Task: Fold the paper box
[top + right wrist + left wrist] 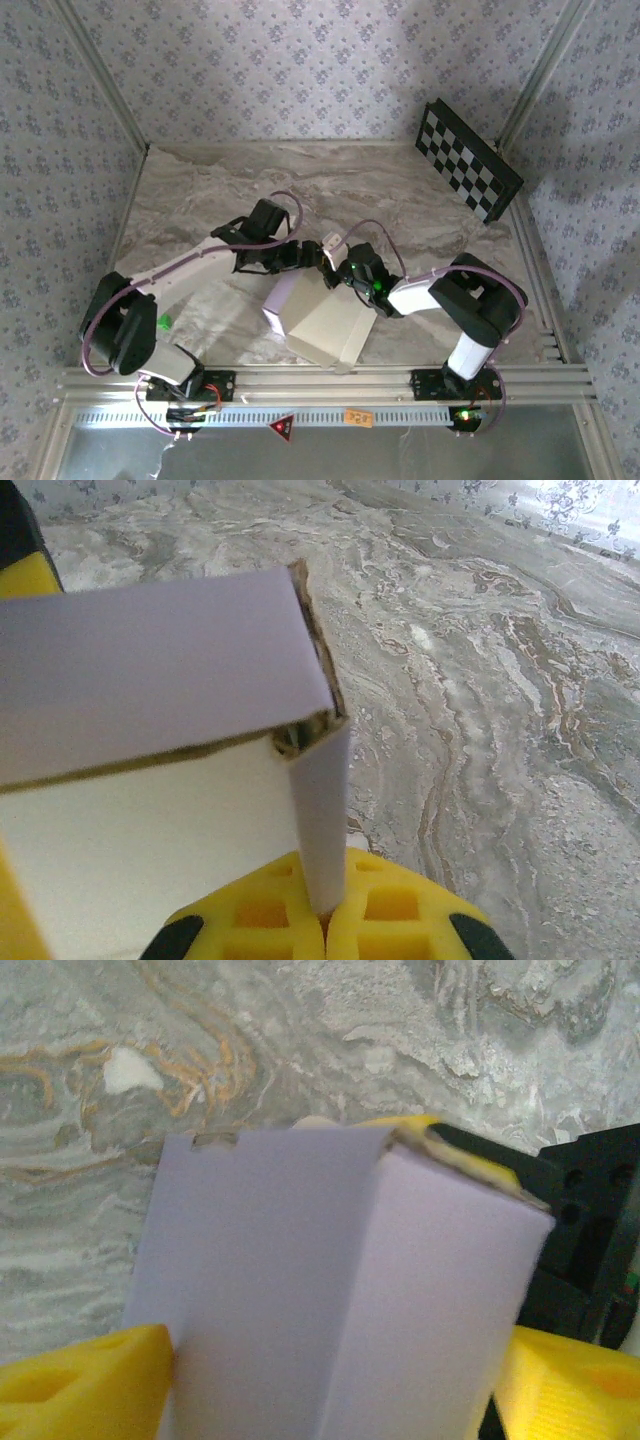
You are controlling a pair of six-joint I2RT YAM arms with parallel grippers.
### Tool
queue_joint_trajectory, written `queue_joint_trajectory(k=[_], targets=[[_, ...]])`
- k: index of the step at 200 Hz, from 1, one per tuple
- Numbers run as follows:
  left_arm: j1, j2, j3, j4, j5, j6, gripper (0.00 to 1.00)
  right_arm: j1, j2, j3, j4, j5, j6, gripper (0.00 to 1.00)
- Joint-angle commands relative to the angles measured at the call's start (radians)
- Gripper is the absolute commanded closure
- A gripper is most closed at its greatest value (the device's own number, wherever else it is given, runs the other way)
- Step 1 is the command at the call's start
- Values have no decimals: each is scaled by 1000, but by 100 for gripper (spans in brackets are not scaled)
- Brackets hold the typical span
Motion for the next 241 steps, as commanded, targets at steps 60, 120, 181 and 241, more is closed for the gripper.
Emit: queue_joint_trajectory(k=[60, 120, 181, 241], targets=[[136, -270, 109, -37, 13, 32, 8, -29, -12, -9, -79, -157, -82, 100], [300, -288, -44, -141, -44, 62, 30, -60, -26, -5, -73, -216, -101, 100], [287, -33, -129, 55, 187, 56, 69, -94, 16, 49, -70, -219, -73, 100], [208, 103, -51, 96, 252, 95, 80, -96, 90, 105, -59, -207, -62, 100]])
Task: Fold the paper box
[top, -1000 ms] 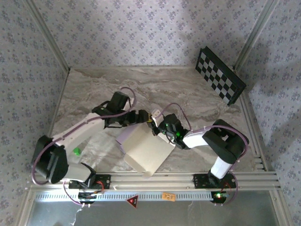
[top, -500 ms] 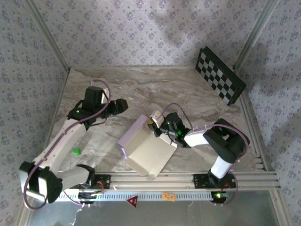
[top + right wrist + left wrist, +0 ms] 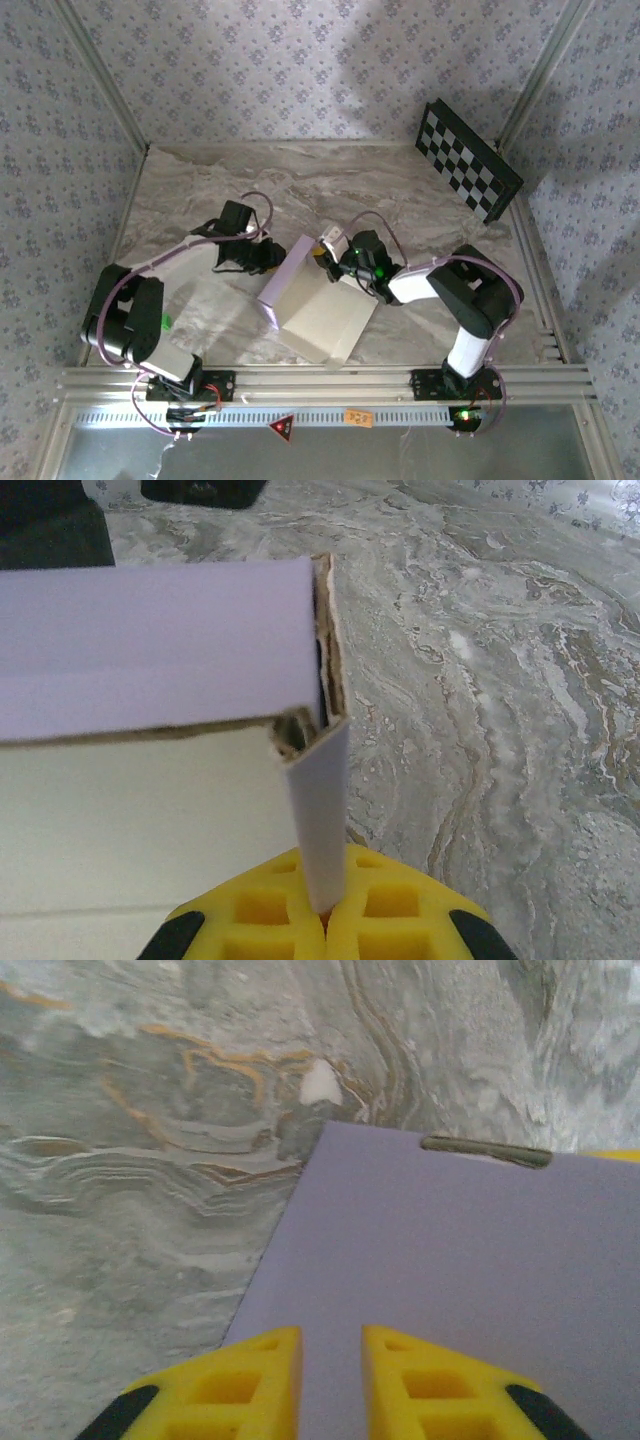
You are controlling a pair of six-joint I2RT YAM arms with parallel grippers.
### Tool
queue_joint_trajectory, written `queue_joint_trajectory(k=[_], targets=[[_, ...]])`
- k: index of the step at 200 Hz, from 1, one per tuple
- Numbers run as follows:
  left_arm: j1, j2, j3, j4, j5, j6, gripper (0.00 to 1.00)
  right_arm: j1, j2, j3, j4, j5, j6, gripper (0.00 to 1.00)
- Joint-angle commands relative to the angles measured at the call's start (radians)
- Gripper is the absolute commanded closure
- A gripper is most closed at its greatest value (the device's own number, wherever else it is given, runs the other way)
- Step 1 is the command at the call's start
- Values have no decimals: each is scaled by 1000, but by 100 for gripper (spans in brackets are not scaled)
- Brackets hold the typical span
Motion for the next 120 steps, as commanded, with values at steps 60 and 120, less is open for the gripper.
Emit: queue_joint_trajectory(k=[60, 120], targets=[[-52, 68, 103, -15, 13, 61, 80, 7, 53, 19, -22, 12, 11, 100], [-50, 62, 107, -88, -57, 95, 75, -36, -29, -29, -87, -78, -5, 75]])
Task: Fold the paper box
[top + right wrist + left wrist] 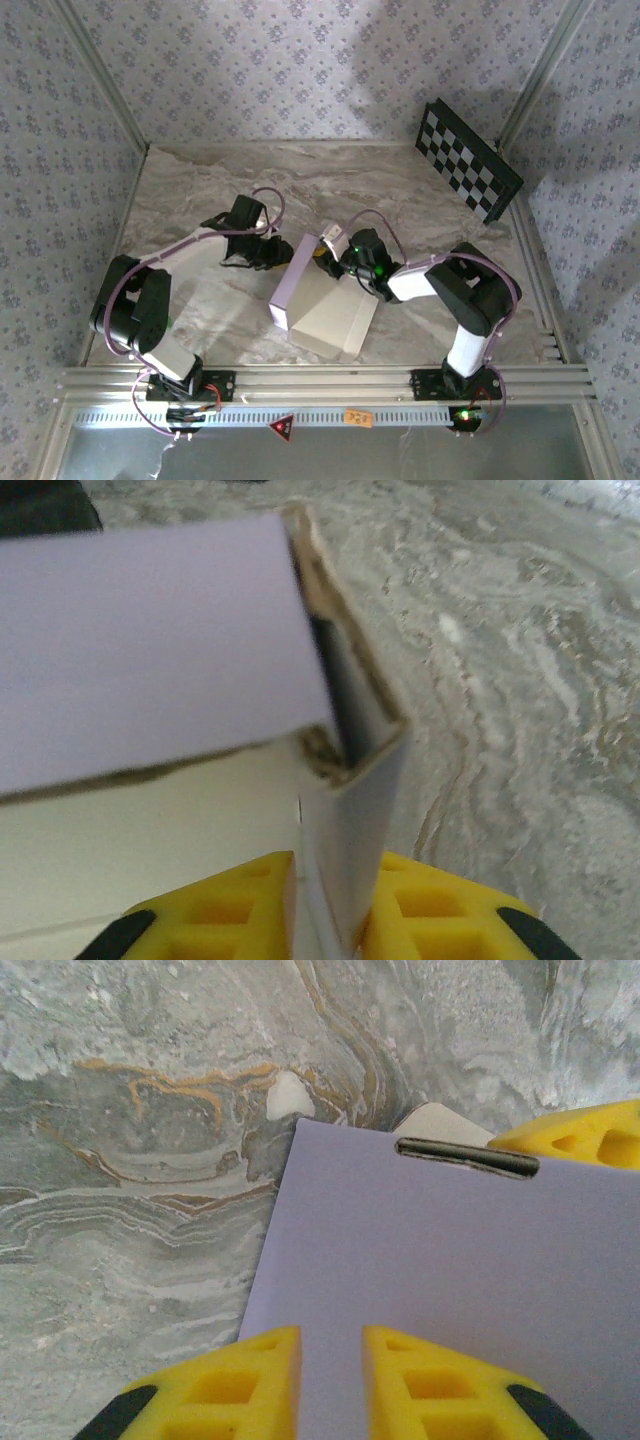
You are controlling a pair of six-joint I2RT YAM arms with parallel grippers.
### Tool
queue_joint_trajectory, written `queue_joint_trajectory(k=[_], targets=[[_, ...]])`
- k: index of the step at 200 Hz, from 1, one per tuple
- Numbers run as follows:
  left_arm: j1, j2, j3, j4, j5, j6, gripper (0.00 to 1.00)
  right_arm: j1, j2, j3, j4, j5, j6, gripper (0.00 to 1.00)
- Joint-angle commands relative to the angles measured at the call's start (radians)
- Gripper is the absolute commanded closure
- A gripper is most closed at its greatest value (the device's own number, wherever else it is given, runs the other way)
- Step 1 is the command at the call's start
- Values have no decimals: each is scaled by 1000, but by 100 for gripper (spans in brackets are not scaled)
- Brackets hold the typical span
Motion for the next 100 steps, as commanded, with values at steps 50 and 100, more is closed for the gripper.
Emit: queue_joint_trajectory(k=[50, 100], targets=[[-8, 55, 24, -27, -18, 34, 75, -41, 59, -23, 13, -110, 21, 75], [-13, 129, 50, -26, 1, 32, 78, -38, 148, 20, 77, -133, 47, 80]])
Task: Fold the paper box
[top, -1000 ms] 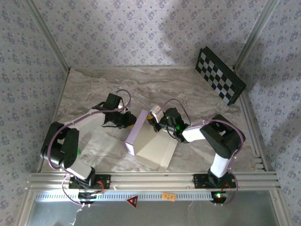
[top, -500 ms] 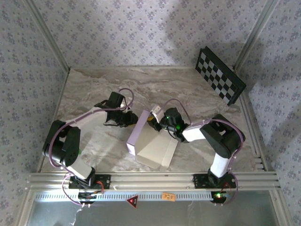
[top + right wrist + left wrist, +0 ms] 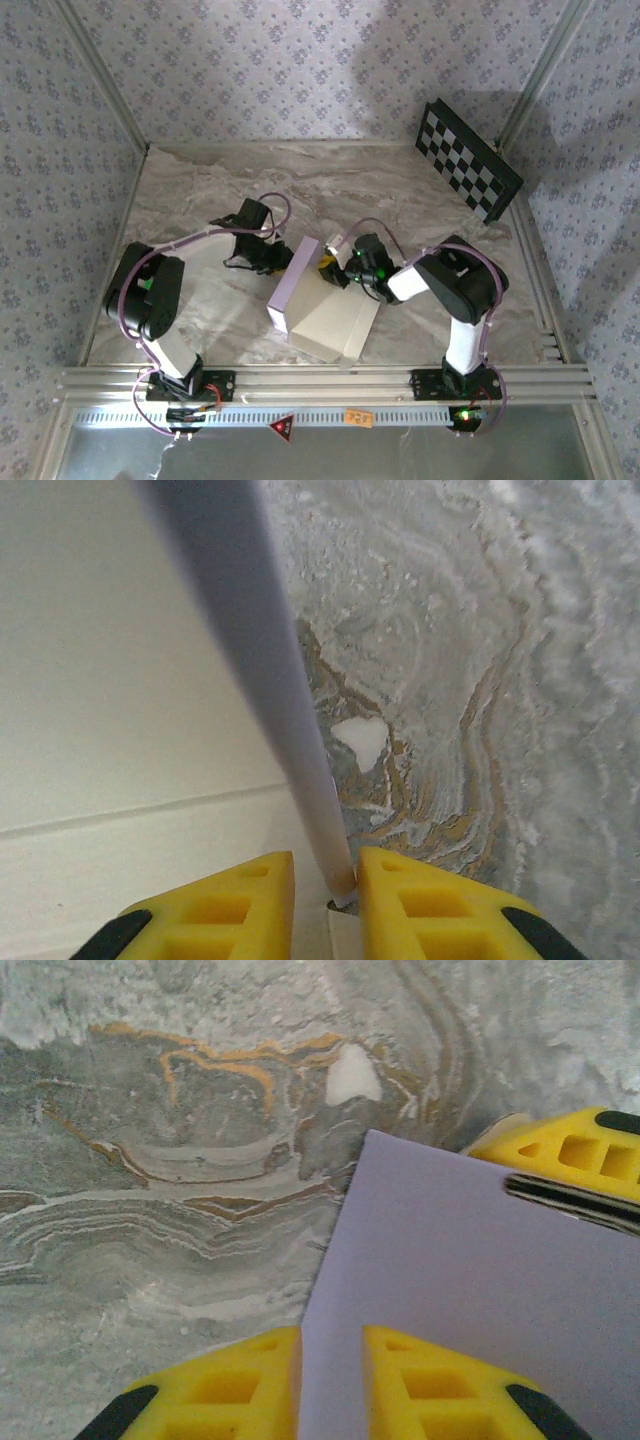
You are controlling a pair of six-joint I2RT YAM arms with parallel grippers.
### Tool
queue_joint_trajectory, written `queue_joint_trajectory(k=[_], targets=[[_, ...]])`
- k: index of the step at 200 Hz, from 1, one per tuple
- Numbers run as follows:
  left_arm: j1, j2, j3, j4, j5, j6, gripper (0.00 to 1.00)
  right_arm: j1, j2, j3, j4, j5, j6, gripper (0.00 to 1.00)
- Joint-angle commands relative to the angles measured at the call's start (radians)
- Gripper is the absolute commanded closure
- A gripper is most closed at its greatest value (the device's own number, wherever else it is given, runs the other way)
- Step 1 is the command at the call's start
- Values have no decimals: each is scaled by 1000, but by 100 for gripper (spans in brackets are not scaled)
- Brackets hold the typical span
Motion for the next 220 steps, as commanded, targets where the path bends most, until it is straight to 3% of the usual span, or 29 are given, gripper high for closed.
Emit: queue_joint_trajectory(k=[1, 84, 152, 179, 204, 220], targets=[[-6, 26, 36, -18, 17, 14, 78, 1, 29, 37, 62, -36, 26, 80], [-18, 67, 47, 33, 63, -17, 80, 26, 33, 59, 70, -23, 22, 100], [-20, 64, 39, 42, 44, -22, 80, 28, -13, 32, 10, 17, 2, 100], [-20, 53, 40, 9, 27, 4, 74, 13, -61, -2, -17, 9, -7, 78], [-18, 31, 43, -15, 12, 17, 71, -12, -103, -32, -22, -15, -17, 66], [-17, 28, 45, -18, 9, 21, 71, -32, -108, -32, -19, -49, -18, 64]])
